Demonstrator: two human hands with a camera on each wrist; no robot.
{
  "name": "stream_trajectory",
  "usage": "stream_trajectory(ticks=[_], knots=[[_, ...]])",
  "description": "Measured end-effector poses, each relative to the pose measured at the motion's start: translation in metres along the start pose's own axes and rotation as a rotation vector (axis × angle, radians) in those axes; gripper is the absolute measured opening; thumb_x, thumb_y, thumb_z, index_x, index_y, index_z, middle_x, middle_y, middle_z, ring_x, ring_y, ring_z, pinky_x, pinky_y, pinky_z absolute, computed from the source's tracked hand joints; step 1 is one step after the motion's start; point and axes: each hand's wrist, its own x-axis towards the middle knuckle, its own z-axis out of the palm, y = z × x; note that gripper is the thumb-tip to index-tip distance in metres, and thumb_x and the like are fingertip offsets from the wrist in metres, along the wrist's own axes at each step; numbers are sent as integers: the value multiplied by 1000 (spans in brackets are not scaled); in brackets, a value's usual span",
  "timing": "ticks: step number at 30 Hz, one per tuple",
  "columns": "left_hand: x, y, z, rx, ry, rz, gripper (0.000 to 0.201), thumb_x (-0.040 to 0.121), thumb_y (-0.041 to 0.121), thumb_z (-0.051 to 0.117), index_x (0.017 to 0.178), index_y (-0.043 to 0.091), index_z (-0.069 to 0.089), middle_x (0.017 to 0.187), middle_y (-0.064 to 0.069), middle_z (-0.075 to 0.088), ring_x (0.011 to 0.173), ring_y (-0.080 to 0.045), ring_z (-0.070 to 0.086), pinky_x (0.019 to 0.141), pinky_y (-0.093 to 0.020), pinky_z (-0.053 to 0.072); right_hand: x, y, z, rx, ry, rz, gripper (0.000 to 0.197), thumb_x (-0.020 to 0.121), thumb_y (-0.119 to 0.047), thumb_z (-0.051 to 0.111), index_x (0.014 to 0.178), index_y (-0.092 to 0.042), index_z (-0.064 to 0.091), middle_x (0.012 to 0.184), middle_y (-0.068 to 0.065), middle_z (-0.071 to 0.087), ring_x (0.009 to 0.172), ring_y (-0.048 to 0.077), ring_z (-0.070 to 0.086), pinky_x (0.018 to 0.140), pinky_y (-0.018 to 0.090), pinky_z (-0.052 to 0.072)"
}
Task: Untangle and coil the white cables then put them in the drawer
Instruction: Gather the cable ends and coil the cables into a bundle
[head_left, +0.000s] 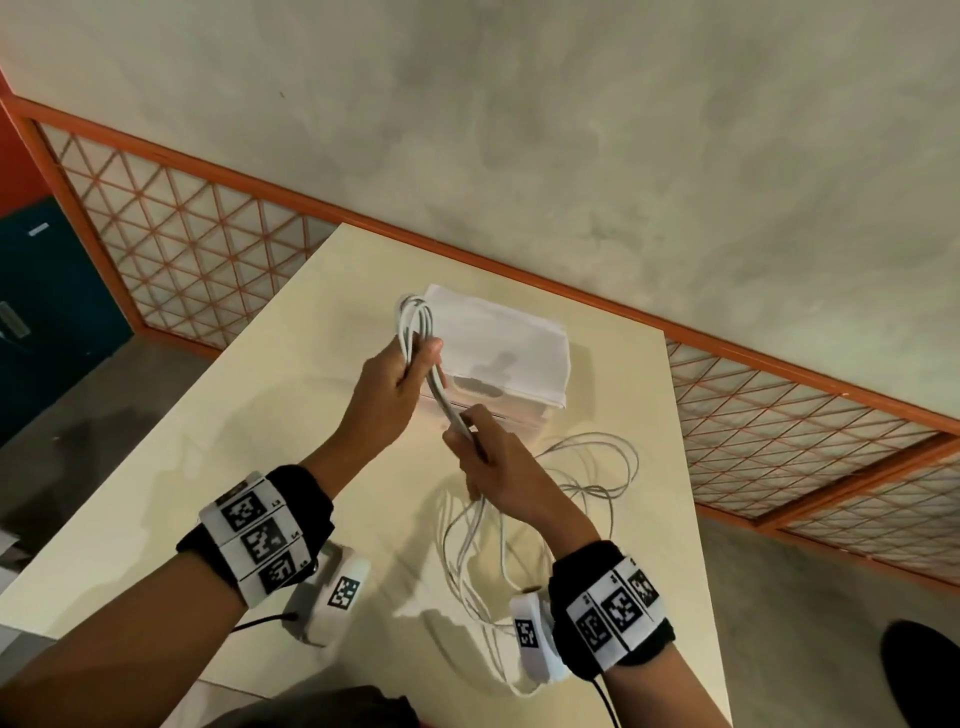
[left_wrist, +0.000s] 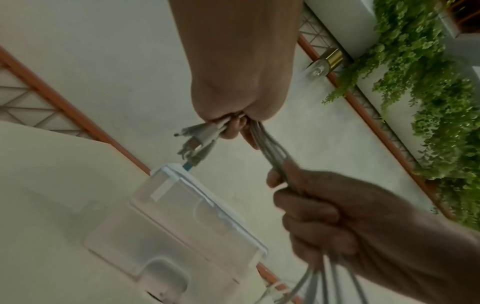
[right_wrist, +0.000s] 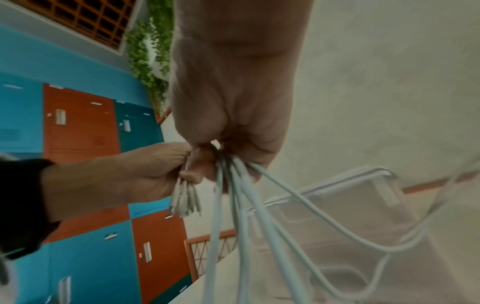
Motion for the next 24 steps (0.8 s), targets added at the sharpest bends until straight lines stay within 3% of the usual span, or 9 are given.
stream_trajectory(ticks=[2, 5, 8, 10, 12, 16, 19, 24], knots=[[2, -3, 4, -13, 65, -13, 40, 101, 24, 37, 79, -3, 56, 44, 17, 56, 38, -1, 47, 46, -8, 33, 2, -6, 5, -82, 45, -59, 25, 100, -33, 38, 95, -9, 42, 63, 7, 46, 53, 20, 43, 59, 39, 42], [5, -6, 14, -150, 117, -68, 35, 102, 26, 36, 79, 4, 50, 54, 5, 58, 44, -4, 52, 52, -12, 41, 1, -13, 17, -120, 25, -140, 22, 101, -32, 34, 100, -13, 43, 63, 6, 48, 58, 25, 42, 62, 41, 39], [5, -5, 16, -352, 127, -250, 35, 101, 32, 36, 74, 12, 45, 48, 3, 52, 40, -8, 46, 45, -18, 40, -2, -8, 22, -1, -146, -94, 8, 101, -37, 31, 103, -37, 39, 61, -1, 44, 51, 18, 46, 59, 33, 44], [5, -7, 14, -430, 119, -317, 37, 101, 33, 35, 72, 14, 45, 41, 6, 45, 37, -6, 43, 40, -18, 37, -7, -3, 20, 51, -267, -27, 24, 101, -40, 30, 124, -41, 34, 63, -3, 44, 51, 14, 50, 61, 26, 48], [4, -8, 16, -463, 122, -312, 38, 101, 33, 34, 70, 15, 43, 39, 7, 41, 36, -6, 42, 40, -19, 36, -11, 2, 17, 82, -307, -24, 37, 101, -40, 31, 137, -44, 24, 64, -1, 43, 53, 12, 49, 62, 23, 47], [11, -5, 14, -502, 236, -278, 42, 102, 33, 32, 65, 15, 40, 37, 8, 37, 33, -7, 38, 37, -18, 34, -18, 9, 14, 139, -283, -38, 44, 100, -38, 36, 139, -52, 23, 65, 3, 43, 52, 11, 45, 59, 19, 44], [21, -6, 5, -517, 327, -271, 43, 103, 32, 30, 64, 15, 39, 37, 8, 35, 31, -7, 38, 35, -18, 34, -24, 21, 14, 75, -265, 0, 44, 99, -44, 36, 139, -55, 23, 64, -5, 42, 55, 10, 42, 63, 22, 41], [23, -11, 3, -459, 277, -260, 46, 103, 32, 29, 61, 14, 38, 35, 7, 36, 29, -7, 38, 35, -19, 34, -25, 31, 4, -45, -211, -48, 45, 100, -40, 33, 139, -57, 19, 70, -5, 42, 59, 2, 40, 66, 11, 36]])
